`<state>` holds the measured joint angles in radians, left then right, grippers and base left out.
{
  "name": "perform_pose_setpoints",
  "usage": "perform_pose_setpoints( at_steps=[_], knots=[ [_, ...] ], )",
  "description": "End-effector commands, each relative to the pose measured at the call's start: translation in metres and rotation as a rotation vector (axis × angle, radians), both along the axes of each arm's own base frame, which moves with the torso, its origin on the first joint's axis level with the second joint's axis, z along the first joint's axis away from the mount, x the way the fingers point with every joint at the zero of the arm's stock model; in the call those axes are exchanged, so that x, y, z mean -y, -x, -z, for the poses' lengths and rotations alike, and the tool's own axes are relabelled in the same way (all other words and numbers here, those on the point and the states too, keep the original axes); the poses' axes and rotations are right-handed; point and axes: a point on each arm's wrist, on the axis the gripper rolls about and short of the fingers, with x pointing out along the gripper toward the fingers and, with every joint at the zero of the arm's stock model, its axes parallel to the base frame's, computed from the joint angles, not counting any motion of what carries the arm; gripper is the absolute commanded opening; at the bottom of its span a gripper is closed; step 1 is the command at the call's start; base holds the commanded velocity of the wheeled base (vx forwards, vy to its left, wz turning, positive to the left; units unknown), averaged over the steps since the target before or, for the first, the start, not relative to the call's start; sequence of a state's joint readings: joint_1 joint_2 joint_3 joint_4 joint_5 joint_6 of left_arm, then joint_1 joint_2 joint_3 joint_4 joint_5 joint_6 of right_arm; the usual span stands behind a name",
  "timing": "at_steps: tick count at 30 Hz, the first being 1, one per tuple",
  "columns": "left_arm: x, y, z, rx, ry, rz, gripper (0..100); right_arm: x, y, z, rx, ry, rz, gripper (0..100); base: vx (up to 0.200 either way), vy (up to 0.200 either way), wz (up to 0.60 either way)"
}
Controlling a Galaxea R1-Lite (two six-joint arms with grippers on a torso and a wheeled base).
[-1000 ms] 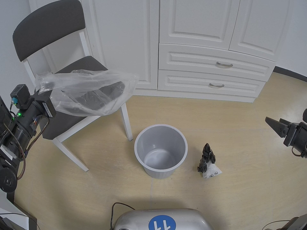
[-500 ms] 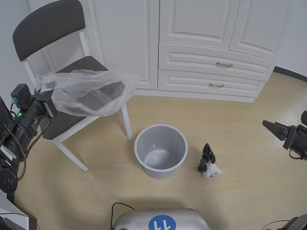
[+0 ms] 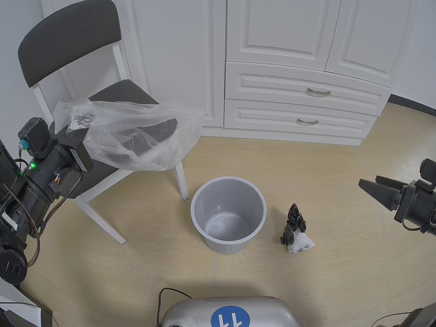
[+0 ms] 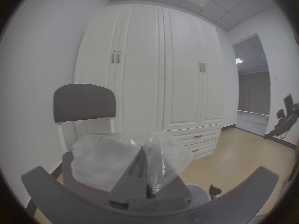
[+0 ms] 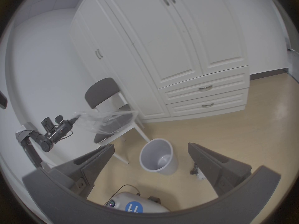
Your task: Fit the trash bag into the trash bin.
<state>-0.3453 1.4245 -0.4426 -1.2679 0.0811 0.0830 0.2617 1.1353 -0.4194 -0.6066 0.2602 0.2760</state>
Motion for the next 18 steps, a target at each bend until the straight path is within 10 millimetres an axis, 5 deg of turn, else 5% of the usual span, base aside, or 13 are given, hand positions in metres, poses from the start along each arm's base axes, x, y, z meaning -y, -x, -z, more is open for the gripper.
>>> perform_pose_setpoints(
  at_steps=[1, 7, 18],
  knots=[
    [0.023, 0.013, -0.008, 0.034, 0.013, 0.125, 0, -0.024, -0.012, 0.014, -0.081, 0.021, -0.109, 100, 0.0, 0.0, 0.0],
    [0.041, 0.022, -0.02, 0.074, 0.039, 0.213, 0, -0.044, -0.016, 0.036, -0.179, 0.074, -0.141, 100, 0.0, 0.0, 0.0],
    [0.047, 0.051, -0.03, 0.122, 0.068, 0.324, 0, -0.058, -0.021, 0.047, -0.23, 0.063, -0.17, 100, 0.0, 0.0, 0.0]
  ],
)
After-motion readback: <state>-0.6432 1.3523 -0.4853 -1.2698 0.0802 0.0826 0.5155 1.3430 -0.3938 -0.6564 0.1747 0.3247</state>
